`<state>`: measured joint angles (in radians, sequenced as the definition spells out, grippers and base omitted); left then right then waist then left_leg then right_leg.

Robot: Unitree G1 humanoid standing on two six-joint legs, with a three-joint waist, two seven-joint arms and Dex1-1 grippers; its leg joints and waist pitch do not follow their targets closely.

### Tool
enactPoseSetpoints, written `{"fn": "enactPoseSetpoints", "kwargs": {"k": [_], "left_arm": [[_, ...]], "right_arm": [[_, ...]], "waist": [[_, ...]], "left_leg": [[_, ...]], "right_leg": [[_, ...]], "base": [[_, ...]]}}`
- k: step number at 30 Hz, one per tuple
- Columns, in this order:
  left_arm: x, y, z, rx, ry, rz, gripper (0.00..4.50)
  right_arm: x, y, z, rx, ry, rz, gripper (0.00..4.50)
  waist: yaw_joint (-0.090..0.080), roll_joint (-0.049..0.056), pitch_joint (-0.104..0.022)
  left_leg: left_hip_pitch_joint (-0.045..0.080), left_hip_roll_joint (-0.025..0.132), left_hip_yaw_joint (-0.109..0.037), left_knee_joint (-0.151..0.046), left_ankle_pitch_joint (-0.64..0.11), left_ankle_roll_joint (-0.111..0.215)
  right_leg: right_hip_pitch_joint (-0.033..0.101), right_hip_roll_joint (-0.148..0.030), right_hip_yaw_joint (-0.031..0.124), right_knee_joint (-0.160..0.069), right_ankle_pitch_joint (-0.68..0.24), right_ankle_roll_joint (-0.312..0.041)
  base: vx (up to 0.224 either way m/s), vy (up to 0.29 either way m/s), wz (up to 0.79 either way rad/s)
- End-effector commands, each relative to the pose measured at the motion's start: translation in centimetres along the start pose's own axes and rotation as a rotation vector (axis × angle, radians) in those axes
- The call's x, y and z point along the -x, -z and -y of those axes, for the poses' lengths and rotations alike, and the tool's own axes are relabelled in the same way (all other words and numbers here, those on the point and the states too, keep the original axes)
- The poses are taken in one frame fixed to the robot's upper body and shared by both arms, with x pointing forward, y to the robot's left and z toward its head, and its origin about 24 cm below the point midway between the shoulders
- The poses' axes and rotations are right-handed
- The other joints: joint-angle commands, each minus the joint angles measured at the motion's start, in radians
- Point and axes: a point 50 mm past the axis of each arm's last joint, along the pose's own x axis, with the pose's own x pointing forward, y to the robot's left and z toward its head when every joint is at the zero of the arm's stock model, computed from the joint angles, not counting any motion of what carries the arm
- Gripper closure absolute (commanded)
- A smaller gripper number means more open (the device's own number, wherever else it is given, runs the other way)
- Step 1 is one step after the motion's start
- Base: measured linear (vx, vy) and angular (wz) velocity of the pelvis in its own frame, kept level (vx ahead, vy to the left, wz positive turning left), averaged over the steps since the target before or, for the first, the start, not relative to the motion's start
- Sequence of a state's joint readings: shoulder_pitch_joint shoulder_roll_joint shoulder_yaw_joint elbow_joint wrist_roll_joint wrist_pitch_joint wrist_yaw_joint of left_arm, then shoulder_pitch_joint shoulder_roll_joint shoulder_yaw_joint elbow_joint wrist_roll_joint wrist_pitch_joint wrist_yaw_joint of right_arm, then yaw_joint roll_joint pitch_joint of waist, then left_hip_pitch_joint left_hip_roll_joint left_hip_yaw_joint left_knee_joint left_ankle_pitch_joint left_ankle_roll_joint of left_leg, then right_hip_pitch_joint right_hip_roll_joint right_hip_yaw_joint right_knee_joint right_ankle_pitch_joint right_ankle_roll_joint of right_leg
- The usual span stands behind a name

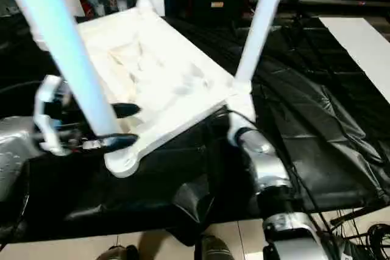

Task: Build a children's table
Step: Rotate table base

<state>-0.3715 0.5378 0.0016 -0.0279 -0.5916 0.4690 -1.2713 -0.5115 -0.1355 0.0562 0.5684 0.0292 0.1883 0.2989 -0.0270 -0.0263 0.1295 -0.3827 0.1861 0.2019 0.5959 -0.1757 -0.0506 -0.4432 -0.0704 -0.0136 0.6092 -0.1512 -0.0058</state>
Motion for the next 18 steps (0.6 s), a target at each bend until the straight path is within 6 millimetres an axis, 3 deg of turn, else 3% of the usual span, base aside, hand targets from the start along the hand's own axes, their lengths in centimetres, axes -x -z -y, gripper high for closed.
{"fn": "enactPoseSetpoints", "kwargs": {"k": [1,8,14,15,18], "left_arm": [[-1.4,-0.3,0.4,-0.011,0.064,-0.028,0.55],[-3.5,-0.8,1.0,-0.017,0.158,-0.033,0.55],[-6.0,-0.9,-0.7,-0.117,0.12,-0.061,0.55],[-6.0,-0.9,-0.7,-0.117,0.12,-0.061,0.55],[-6.7,-0.8,-1.7,-0.17,0.066,-0.075,0.55]], "right_arm": [[-0.3,-0.9,-1.3,0.018,-0.096,0.049,0.45],[-0.2,-0.8,-0.7,0.032,-0.084,0.054,0.45],[-0.4,-0.9,-0.7,0.053,-0.079,0.052,0.45],[-0.4,-0.9,-0.7,0.053,-0.079,0.052,0.45],[-0.5,-0.8,-0.5,0.059,-0.06,0.044,0.45]], "waist": [[0.008,0.006,-0.081],[0.013,0.006,-0.084],[0.015,0.004,-0.083],[0.015,0.005,-0.082],[0.015,0.003,-0.084]], "left_leg": [[0.017,0.026,-0.009,-0.067,-0.199,0.017],[0.018,0.024,-0.007,-0.064,-0.182,0.016],[0.017,0.024,-0.009,-0.064,-0.205,0.005],[0.019,0.024,-0.009,-0.064,-0.212,0.007],[0.015,0.023,-0.011,-0.063,-0.209,0.0]], "right_leg": [[0.059,-0.039,0.033,-0.062,-0.232,-0.22],[0.063,-0.037,0.033,-0.059,-0.189,-0.239],[0.064,-0.036,0.034,-0.066,-0.241,-0.222],[0.06,-0.034,0.034,-0.071,-0.254,-0.216],[0.064,-0.036,0.034,-0.069,-0.259,-0.208]], "base": [[0.0,0.0,0.0],[0.0,0.0,0.0],[0.0,0.0,0.0],[0.0,0.0,0.0],[0.0,0.0,0.0]]}}
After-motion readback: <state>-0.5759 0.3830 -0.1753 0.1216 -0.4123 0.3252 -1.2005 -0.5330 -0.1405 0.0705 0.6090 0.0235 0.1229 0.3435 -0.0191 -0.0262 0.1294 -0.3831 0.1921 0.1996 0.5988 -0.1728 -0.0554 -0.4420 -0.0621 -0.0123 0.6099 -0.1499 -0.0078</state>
